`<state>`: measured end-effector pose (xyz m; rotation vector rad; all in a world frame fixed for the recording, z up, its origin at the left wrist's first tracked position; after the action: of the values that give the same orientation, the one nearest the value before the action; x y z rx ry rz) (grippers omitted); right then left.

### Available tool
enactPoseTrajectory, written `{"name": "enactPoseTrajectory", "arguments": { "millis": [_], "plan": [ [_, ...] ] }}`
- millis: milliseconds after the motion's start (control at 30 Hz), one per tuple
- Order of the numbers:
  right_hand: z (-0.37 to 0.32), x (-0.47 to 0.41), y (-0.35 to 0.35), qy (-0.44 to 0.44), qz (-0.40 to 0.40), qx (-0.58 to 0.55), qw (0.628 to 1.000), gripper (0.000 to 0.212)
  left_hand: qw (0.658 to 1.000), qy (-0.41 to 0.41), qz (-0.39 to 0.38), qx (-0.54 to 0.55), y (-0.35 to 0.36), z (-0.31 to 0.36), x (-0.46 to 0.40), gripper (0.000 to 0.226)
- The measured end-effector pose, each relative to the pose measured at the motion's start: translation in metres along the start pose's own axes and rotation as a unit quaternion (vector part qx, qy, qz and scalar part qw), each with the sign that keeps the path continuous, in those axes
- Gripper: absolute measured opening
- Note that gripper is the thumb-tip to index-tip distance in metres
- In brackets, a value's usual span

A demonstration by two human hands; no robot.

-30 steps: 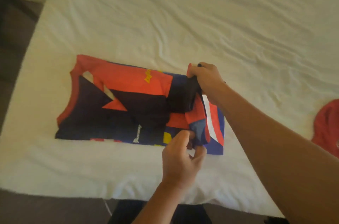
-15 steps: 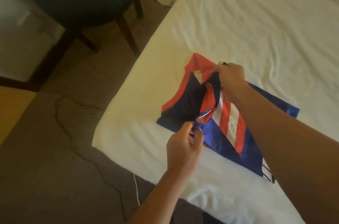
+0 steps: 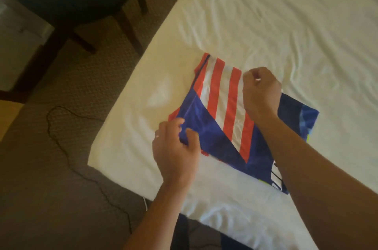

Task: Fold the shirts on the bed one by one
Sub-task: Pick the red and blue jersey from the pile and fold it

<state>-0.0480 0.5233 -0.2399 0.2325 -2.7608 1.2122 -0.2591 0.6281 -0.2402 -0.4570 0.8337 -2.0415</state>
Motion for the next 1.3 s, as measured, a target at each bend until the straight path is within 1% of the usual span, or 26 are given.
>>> {"name": "enactPoseTrajectory", "arguments": {
  "millis": [33, 100, 167, 233, 267, 333, 367, 433, 500, 567, 600, 633, 667, 733, 800, 900, 933, 1000, 1067, 1100, 1133, 1167, 1200, 1267, 1300],
  "plan": [
    [0.015, 0.007, -0.006, -0.035, 0.01, 0.027, 0.999, 0.017, 0.997, 0.078, -0.016, -0.01, 0.012, 0.015, -0.008, 0.026],
    [0.049, 0.018, -0.012, -0.096, 0.014, 0.091, 0.991, 0.028, 0.973, 0.211, -0.07, -0.058, 0.047, 0.04, -0.026, 0.034],
    [0.079, 0.025, -0.016, -0.105, -0.018, 0.181, 0.978, 0.045, 0.93, 0.31, -0.132, -0.144, 0.086, 0.054, -0.043, 0.047],
    [0.106, 0.03, -0.022, -0.091, -0.068, 0.265, 0.958, 0.06, 0.88, 0.371, -0.179, -0.235, 0.115, 0.05, -0.058, 0.061],
    [0.119, 0.032, -0.027, -0.08, -0.085, 0.294, 0.948, 0.064, 0.862, 0.376, -0.199, -0.274, 0.123, 0.041, -0.067, 0.067],
    [0.146, 0.031, -0.039, -0.046, -0.112, 0.326, 0.938, 0.069, 0.843, 0.365, -0.221, -0.329, 0.127, 0.021, -0.082, 0.073],
    [0.157, 0.03, -0.044, -0.032, -0.124, 0.332, 0.935, 0.071, 0.835, 0.367, -0.224, -0.344, 0.125, 0.013, -0.085, 0.073],
    [0.17, 0.028, -0.052, -0.033, -0.142, 0.34, 0.929, 0.074, 0.818, 0.374, -0.236, -0.367, 0.121, 0.008, -0.086, 0.072],
    [0.17, 0.029, -0.056, -0.039, -0.138, 0.335, 0.931, 0.076, 0.818, 0.367, -0.236, -0.374, 0.118, 0.015, -0.082, 0.072],
    [0.163, 0.041, -0.056, -0.044, -0.103, 0.305, 0.946, 0.074, 0.836, 0.343, -0.219, -0.368, 0.113, 0.024, -0.074, 0.071],
    [0.16, 0.05, -0.056, -0.055, -0.085, 0.287, 0.952, 0.073, 0.84, 0.343, -0.211, -0.362, 0.109, 0.028, -0.067, 0.071],
    [0.157, 0.064, -0.053, -0.075, -0.077, 0.275, 0.955, 0.071, 0.836, 0.358, -0.213, -0.356, 0.103, 0.028, -0.057, 0.072],
    [0.156, 0.078, -0.049, -0.102, -0.08, 0.275, 0.953, 0.07, 0.824, 0.382, -0.226, -0.352, 0.098, 0.024, -0.046, 0.072],
    [0.163, 0.106, -0.04, -0.151, -0.109, 0.308, 0.933, 0.069, 0.789, 0.423, -0.27, -0.355, 0.084, 0.006, -0.028, 0.073],
    [0.176, 0.123, -0.039, -0.162, -0.127, 0.335, 0.919, 0.068, 0.762, 0.432, -0.307, -0.373, 0.07, -0.017, -0.029, 0.075],
    [0.189, 0.126, -0.047, -0.169, -0.132, 0.339, 0.916, 0.069, 0.742, 0.425, -0.34, -0.39, 0.059, -0.03, -0.043, 0.077],
    [0.189, 0.123, -0.051, -0.183, -0.13, 0.329, 0.917, 0.068, 0.742, 0.425, -0.342, -0.389, 0.058, -0.028, -0.044, 0.077],
    [0.183, 0.11, -0.06, -0.206, -0.106, 0.275, 0.933, 0.06, 0.759, 0.437, -0.318, -0.363, 0.059, -0.015, -0.045, 0.072],
    [0.176, 0.086, -0.071, -0.216, -0.039, 0.216, 0.951, 0.047, 0.782, 0.464, -0.261, -0.323, 0.064, 0.007, -0.055, 0.058],
    [0.173, 0.07, -0.077, -0.212, -0.007, 0.21, 0.954, 0.043, 0.792, 0.471, -0.231, -0.311, 0.067, 0.019, -0.064, 0.052],
    [0.169, 0.052, -0.081, -0.196, 0.008, 0.217, 0.956, 0.043, 0.8, 0.471, -0.209, -0.307, 0.073, 0.03, -0.076, 0.048],
    [0.165, 0.034, -0.085, -0.172, 0.0, 0.234, 0.957, 0.047, 0.804, 0.465, -0.2, -0.311, 0.081, 0.043, -0.088, 0.048],
    [0.161, 0.016, -0.088, -0.145, -0.028, 0.258, 0.955, 0.054, 0.805, 0.452, -0.208, -0.323, 0.089, 0.055, -0.099, 0.051],
    [0.154, -0.012, -0.089, -0.1, -0.112, 0.312, 0.938, 0.065, 0.792, 0.405, -0.277, -0.364, 0.109, 0.073, -0.119, 0.068],
    [0.151, -0.022, -0.089, -0.089, -0.141, 0.333, 0.928, 0.067, 0.776, 0.383, -0.319, -0.385, 0.118, 0.079, -0.126, 0.075]
  ]
}}
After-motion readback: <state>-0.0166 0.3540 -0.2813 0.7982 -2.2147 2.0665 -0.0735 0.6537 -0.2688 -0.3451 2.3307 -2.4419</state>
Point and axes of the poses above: each hand's wrist, its own x-axis away from the middle knuckle, its own y-axis out of the palm, z = x × y, the point moved 3 cm from there along -x, towards the middle knuckle, and after that the axes turned 1 degree about y, right-handed, at the moved point
